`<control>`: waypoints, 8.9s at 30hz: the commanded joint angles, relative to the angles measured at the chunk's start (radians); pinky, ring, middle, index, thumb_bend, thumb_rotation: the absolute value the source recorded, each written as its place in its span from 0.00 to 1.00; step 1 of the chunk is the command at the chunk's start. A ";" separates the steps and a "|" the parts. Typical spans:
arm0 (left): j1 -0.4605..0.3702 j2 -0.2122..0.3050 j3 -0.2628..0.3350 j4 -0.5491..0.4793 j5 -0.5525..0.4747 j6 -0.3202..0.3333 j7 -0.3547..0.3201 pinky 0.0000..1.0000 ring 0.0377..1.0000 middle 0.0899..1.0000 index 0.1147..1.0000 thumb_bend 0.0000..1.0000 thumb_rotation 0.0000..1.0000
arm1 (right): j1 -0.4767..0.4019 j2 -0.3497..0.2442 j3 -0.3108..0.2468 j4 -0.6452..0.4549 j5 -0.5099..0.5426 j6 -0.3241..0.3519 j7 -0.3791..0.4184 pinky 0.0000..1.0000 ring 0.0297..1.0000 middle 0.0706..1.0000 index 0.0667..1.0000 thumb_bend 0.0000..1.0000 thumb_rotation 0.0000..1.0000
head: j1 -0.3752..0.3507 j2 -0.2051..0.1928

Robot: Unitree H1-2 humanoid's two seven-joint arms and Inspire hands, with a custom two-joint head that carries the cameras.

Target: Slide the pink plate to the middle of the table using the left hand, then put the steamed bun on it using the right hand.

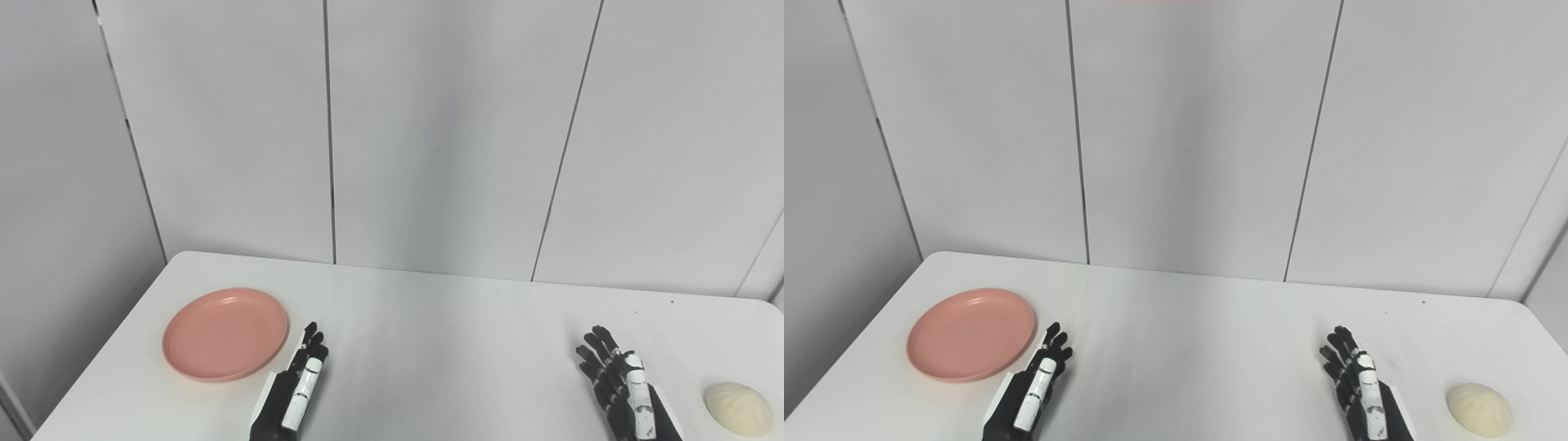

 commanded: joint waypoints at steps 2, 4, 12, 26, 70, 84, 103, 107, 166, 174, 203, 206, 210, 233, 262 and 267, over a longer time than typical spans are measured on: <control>-0.005 -0.011 0.000 0.009 -0.012 -0.015 -0.008 1.00 0.95 0.99 1.00 0.57 0.94 | 0.049 0.017 0.003 0.017 0.011 -0.029 0.011 0.98 0.92 0.94 0.93 0.79 0.97 | 0.012 0.011; -0.006 -0.021 0.014 -0.006 -0.030 -0.009 -0.002 1.00 0.94 0.99 1.00 0.59 0.93 | 0.055 0.019 0.003 0.001 0.011 -0.019 0.007 0.98 0.93 0.94 0.93 0.78 0.97 | 0.016 0.018; -0.059 -0.044 0.086 -0.173 -0.142 0.018 0.001 0.96 0.92 0.93 1.00 0.78 0.84 | 0.068 0.018 0.000 -0.035 0.013 -0.002 -0.003 0.98 0.93 0.94 0.93 0.77 0.99 | 0.003 0.054; -0.341 0.119 0.333 -0.154 -0.264 0.015 0.059 0.82 0.83 0.84 0.87 0.81 0.85 | 0.072 0.011 0.001 -0.044 0.022 0.009 -0.004 0.98 0.93 0.95 0.94 0.78 0.99 | 0.011 0.060; -0.521 0.430 0.454 0.943 -0.419 -0.362 -0.204 0.74 0.82 0.80 0.85 0.89 0.82 | 0.080 0.002 -0.003 -0.083 0.042 0.050 -0.017 0.93 0.91 0.93 0.92 0.77 0.97 | -0.012 0.098; -0.501 0.382 0.385 0.947 -0.409 -0.376 -0.226 0.73 0.81 0.77 0.83 0.87 0.82 | 0.080 0.004 0.002 -0.082 0.038 0.049 -0.017 0.94 0.91 0.93 0.92 0.78 0.96 | -0.023 0.104; -0.502 0.295 0.307 0.817 -0.385 -0.286 -0.222 0.77 0.81 0.77 0.91 0.92 0.82 | 0.071 0.003 0.006 -0.063 0.031 0.034 -0.012 0.94 0.91 0.94 0.92 0.78 0.95 | -0.025 0.107; -0.515 0.275 0.305 0.801 -0.380 -0.283 -0.210 0.79 0.82 0.79 0.94 0.90 0.80 | 0.071 0.005 0.006 -0.065 0.033 0.033 -0.012 0.94 0.91 0.94 0.92 0.78 0.95 | -0.027 0.110; -0.468 -0.025 0.123 0.524 -0.222 -0.145 -0.071 0.85 0.83 0.80 1.00 0.88 0.83 | 0.102 0.163 0.150 -0.329 -0.179 0.220 -0.194 0.88 0.87 0.90 0.87 0.91 0.92 | -0.538 0.244; -0.446 -0.025 0.115 0.509 -0.221 -0.140 -0.103 0.84 0.85 0.81 1.00 0.87 0.81 | 0.097 0.164 0.157 -0.314 -0.183 0.211 -0.188 0.90 0.89 0.91 0.88 0.89 0.92 | -0.547 0.238; -0.477 -0.043 0.114 0.622 -0.200 -0.219 -0.115 0.88 0.87 0.82 1.00 0.78 0.80 | -0.038 -0.038 -0.042 -0.608 -0.307 0.159 -0.275 0.79 0.86 0.89 0.89 0.99 0.84 | -0.520 0.185; -0.484 -0.044 0.114 0.644 -0.198 -0.237 -0.115 0.88 0.86 0.82 1.00 0.77 0.79 | -0.081 -0.098 -0.073 -0.616 -0.359 0.157 -0.277 0.80 0.88 0.91 0.91 1.00 0.86 | -0.518 0.183; -0.487 -0.046 0.113 0.655 -0.198 -0.253 -0.119 0.87 0.86 0.82 1.00 0.76 0.78 | -0.148 -0.212 -0.103 -0.609 -0.452 0.184 -0.269 0.75 0.88 0.89 0.90 1.00 0.79 | -0.517 0.181; -0.492 -0.054 0.109 0.670 -0.201 -0.245 -0.125 0.88 0.88 0.83 1.00 0.76 0.78 | -0.296 -0.645 0.176 -0.396 -1.098 0.525 0.355 0.62 0.83 0.87 0.81 1.00 0.48 | -0.514 0.175; -0.482 -0.038 0.113 0.654 -0.205 -0.209 -0.142 0.86 0.88 0.85 1.00 0.77 0.78 | -0.318 -0.665 0.355 -0.103 -1.150 0.463 0.371 0.60 0.79 0.88 0.80 1.00 0.35 | -0.546 0.176; -0.481 -0.039 0.114 0.652 -0.203 -0.204 -0.140 0.86 0.89 0.85 1.00 0.77 0.78 | -0.336 -0.682 0.382 -0.083 -1.159 0.474 0.406 0.60 0.78 0.87 0.79 1.00 0.37 | -0.546 0.177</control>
